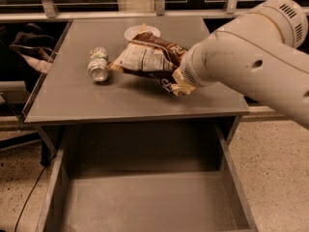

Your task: Pick brown chip bag from top drawer and place on counter

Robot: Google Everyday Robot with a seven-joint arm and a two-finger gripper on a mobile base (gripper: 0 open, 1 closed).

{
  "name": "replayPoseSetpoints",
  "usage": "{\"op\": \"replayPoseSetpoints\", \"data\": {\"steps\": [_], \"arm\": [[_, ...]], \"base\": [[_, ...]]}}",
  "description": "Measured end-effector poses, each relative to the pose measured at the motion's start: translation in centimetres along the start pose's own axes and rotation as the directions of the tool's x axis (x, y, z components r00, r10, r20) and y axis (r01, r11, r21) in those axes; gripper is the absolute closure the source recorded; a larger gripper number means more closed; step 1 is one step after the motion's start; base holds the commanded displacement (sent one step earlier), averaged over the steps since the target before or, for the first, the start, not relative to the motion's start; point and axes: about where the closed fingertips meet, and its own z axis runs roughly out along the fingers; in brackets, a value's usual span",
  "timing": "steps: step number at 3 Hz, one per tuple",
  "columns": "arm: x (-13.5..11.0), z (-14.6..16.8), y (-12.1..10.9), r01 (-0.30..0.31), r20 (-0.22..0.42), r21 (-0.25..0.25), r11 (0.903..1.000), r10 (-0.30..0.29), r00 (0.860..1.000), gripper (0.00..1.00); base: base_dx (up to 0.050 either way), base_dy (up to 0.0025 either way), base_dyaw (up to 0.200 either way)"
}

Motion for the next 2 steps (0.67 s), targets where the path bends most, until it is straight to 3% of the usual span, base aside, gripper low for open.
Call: {"op": "replayPoseSetpoints", "data": {"steps": [1,2], "arm": [[0.0,0.0,0.0,0.0,0.0,0.0,1.0,0.0,1.0,0.05],[0.0,0.0,0.0,0.0,0.0,0.0,1.0,0.0,1.0,0.0]], "base": [[0.0,0.0,0.0],[0.0,0.0,0.0]]}}
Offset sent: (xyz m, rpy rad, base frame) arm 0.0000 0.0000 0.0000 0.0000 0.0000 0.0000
